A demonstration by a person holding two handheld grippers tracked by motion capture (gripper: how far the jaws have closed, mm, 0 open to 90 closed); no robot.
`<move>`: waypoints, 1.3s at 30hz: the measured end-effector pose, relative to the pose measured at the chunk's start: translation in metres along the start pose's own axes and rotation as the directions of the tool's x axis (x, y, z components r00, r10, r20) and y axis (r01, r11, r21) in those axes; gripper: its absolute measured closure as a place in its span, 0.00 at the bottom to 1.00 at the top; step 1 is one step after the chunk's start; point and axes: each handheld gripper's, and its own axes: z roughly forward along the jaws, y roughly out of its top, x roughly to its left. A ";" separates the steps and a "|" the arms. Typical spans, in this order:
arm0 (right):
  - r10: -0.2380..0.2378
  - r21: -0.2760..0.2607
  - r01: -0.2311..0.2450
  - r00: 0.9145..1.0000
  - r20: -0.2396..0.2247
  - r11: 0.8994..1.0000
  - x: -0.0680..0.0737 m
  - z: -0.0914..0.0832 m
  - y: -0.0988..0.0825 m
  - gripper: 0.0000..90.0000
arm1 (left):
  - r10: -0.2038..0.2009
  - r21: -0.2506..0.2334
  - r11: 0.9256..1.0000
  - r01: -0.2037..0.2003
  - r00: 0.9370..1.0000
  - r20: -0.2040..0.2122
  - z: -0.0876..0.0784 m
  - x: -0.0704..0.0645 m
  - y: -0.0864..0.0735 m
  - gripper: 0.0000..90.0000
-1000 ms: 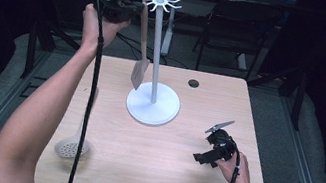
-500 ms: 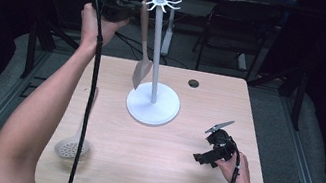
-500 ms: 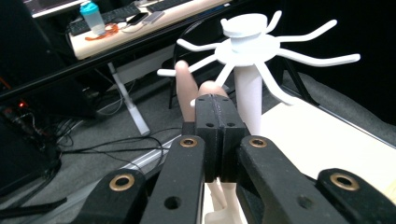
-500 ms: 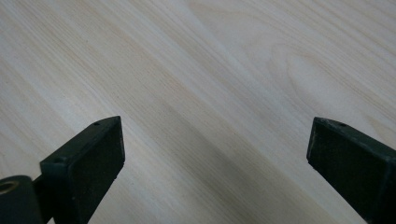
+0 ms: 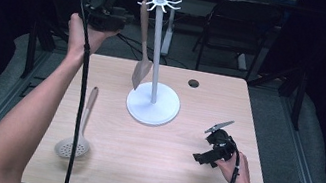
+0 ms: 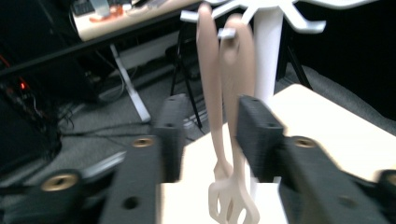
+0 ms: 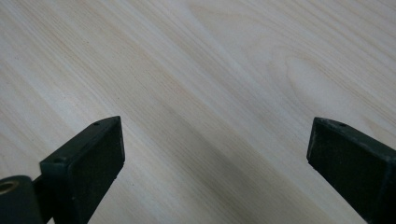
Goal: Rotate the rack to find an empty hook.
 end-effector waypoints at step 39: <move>0.007 -0.004 -0.007 1.000 -0.015 1.000 0.002 0.004 0.000 0.04 | -0.045 0.316 0.947 0.054 0.998 -0.035 0.026 -0.012 -0.158 0.08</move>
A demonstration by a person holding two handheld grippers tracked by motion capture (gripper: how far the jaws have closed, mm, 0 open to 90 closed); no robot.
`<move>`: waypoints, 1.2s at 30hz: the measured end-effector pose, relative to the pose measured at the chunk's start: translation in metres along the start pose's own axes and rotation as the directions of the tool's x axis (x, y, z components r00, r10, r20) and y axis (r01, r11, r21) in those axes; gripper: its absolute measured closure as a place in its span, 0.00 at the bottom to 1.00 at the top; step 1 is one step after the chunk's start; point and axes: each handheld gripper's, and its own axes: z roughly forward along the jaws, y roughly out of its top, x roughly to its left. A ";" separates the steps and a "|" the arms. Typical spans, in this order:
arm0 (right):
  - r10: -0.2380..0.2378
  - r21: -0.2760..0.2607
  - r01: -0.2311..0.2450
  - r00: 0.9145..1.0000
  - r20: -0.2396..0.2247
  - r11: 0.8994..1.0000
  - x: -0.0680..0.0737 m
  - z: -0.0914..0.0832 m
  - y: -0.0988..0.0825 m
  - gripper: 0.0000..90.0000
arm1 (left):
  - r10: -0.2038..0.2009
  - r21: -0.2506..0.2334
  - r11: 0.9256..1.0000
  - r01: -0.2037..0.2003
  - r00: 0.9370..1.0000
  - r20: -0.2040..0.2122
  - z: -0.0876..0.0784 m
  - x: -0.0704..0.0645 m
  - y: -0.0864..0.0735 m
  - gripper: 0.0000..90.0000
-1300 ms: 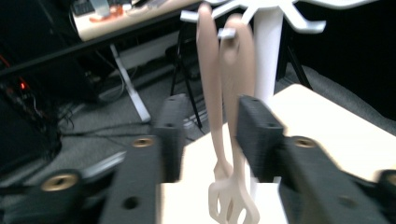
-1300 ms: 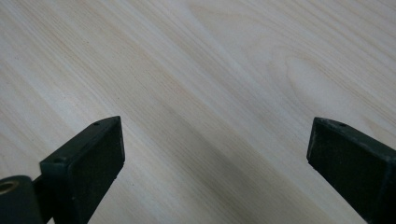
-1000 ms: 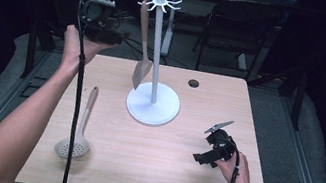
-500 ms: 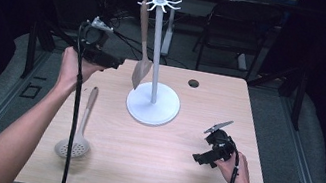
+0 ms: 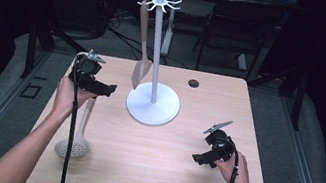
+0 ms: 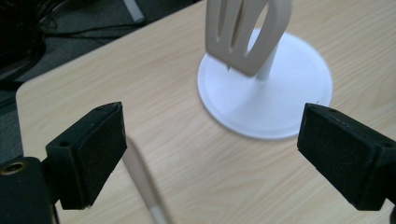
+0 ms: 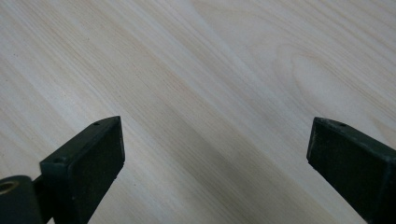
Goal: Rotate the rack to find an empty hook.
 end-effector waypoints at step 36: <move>-0.026 0.036 0.025 1.000 0.013 0.999 0.002 0.004 0.003 0.05 | -0.263 0.209 0.941 0.267 0.964 -0.048 0.071 0.036 -0.137 0.44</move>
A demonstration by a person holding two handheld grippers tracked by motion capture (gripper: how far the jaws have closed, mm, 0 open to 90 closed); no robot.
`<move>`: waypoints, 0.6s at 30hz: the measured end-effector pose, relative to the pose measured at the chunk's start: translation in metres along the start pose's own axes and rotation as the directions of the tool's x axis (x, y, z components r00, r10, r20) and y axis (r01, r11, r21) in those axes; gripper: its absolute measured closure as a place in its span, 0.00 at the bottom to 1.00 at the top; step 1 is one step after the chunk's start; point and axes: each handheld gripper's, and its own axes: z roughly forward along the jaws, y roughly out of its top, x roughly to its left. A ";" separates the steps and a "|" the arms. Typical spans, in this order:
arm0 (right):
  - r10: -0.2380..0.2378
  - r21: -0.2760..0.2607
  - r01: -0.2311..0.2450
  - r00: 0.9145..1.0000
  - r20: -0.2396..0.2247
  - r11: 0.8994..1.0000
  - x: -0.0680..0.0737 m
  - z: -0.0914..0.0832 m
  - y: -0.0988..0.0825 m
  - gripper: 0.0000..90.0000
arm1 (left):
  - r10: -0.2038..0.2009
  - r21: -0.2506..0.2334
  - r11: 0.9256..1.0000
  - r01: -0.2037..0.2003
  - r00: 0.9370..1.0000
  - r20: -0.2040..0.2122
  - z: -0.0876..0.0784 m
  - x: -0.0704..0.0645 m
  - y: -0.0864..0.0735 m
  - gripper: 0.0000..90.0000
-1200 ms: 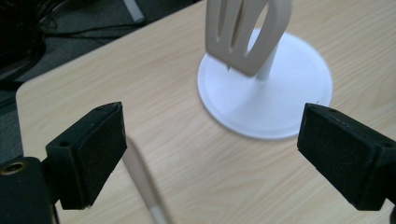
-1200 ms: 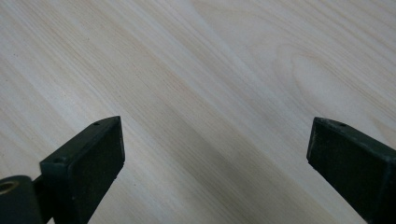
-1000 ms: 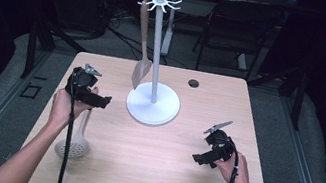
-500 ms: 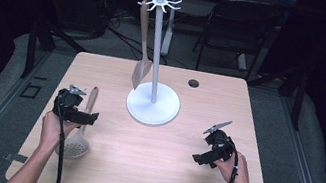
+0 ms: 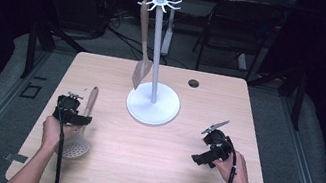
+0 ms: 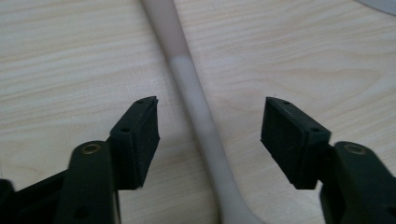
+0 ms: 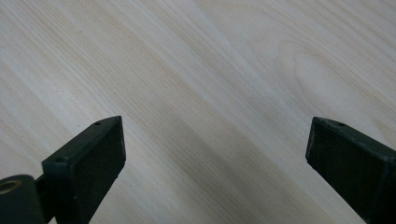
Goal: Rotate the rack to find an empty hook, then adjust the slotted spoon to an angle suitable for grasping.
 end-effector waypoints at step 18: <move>0.000 0.012 0.000 1.000 -0.005 1.000 0.000 0.000 0.001 0.05 | -0.004 0.041 0.999 0.003 1.000 0.017 0.010 0.004 -0.005 0.77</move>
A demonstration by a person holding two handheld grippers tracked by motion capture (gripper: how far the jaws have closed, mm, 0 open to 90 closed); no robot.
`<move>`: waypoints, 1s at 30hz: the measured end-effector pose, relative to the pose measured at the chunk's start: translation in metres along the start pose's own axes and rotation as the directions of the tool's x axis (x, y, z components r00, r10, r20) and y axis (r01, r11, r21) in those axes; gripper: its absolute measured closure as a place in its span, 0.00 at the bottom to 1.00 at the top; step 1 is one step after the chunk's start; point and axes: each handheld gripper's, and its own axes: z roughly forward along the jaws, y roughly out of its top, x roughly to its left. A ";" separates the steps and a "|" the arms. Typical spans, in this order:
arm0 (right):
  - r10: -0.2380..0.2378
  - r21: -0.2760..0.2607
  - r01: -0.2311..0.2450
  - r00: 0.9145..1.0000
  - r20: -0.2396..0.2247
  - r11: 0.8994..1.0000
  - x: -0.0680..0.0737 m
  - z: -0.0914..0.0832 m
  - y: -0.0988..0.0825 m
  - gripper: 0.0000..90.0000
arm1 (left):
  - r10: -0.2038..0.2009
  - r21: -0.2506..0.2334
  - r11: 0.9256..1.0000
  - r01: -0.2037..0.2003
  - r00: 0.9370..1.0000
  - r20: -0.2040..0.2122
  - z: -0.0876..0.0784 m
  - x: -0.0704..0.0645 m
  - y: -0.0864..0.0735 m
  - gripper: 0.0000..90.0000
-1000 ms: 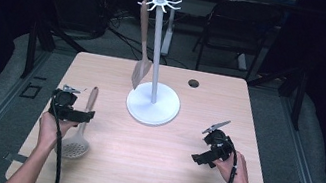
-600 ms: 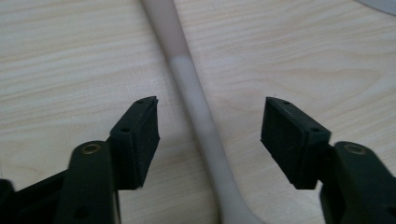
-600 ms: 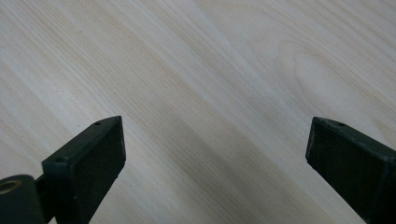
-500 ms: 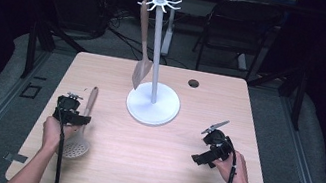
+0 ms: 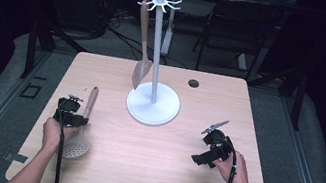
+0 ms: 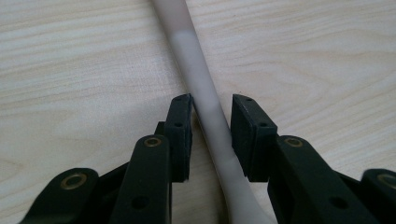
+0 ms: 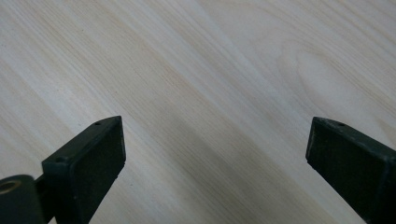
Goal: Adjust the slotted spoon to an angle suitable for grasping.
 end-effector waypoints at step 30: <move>0.000 -0.033 -0.001 0.999 -0.033 0.999 0.002 0.000 0.000 0.04 | 0.051 0.068 0.996 -0.054 0.998 0.032 -0.011 -0.007 -0.004 0.87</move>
